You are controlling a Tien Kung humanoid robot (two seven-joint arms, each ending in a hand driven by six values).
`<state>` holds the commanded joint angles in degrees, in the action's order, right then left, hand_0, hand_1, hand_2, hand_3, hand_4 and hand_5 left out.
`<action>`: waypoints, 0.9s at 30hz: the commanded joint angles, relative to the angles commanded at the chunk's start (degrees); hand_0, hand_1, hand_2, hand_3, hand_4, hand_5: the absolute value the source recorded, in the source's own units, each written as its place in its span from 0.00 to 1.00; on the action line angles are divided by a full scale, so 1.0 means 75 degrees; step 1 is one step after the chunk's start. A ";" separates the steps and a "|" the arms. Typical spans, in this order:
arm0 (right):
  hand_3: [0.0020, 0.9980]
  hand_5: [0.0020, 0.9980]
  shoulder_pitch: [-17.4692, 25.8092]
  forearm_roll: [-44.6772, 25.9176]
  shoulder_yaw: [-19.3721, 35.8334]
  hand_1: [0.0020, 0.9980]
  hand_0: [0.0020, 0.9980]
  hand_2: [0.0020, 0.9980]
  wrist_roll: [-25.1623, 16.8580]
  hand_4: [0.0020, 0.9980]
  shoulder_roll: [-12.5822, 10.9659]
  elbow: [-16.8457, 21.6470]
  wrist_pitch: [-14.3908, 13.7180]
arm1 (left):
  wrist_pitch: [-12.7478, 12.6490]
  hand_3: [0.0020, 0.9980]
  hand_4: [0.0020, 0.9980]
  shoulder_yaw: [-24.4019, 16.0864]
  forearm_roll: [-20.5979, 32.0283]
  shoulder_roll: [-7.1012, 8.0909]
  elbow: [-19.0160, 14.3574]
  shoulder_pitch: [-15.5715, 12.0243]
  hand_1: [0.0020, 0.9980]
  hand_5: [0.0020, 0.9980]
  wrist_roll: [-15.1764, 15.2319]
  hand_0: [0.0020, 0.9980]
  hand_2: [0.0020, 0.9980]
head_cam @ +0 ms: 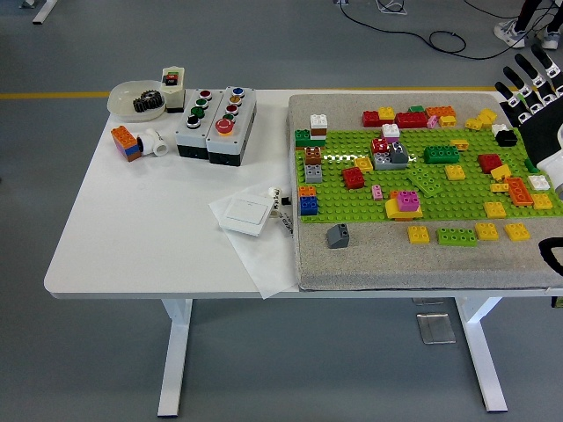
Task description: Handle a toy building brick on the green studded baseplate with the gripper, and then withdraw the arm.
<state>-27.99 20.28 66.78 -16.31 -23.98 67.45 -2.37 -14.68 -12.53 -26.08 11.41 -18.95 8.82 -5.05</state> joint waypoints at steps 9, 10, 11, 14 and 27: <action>0.88 1.00 0.0230 0.0550 0.0170 0.84 0.89 0.85 0.0227 1.00 -0.0048 -0.0279 -0.0047 | 0.0017 0.62 0.65 -0.0186 -0.0328 -0.0054 0.0020 -0.0050 0.81 0.65 -0.0128 0.81 0.78; 0.88 1.00 0.0242 0.0580 0.0179 0.84 0.89 0.85 0.0240 1.00 -0.0051 -0.0298 -0.0052 | 0.0020 0.62 0.65 -0.0199 -0.0350 -0.0057 0.0020 -0.0051 0.81 0.65 -0.0136 0.81 0.78; 0.88 1.00 0.0284 0.0669 0.0210 0.84 0.90 0.85 0.0282 1.00 -0.0060 -0.0360 -0.0061 | 0.0028 0.62 0.65 -0.0223 -0.0387 -0.0062 0.0018 -0.0057 0.81 0.65 -0.0150 0.82 0.78; 0.88 1.00 0.0350 0.0792 0.0245 0.84 0.90 0.85 0.0337 1.00 -0.0069 -0.0458 -0.0077 | 0.0038 0.62 0.65 -0.0256 -0.0431 -0.0072 0.0011 -0.0074 0.81 0.65 -0.0168 0.82 0.78; 0.87 1.00 0.0618 0.0887 0.0313 0.84 0.90 0.85 0.0411 1.00 -0.0177 -0.0664 -0.0044 | 0.0125 0.62 0.65 -0.0379 -0.0707 -0.0076 -0.0040 -0.0087 0.80 0.65 -0.0240 0.81 0.78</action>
<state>-23.35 26.93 69.13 -13.23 -25.30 62.47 -2.70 -13.74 -15.38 -31.39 10.84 -19.25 8.17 -6.85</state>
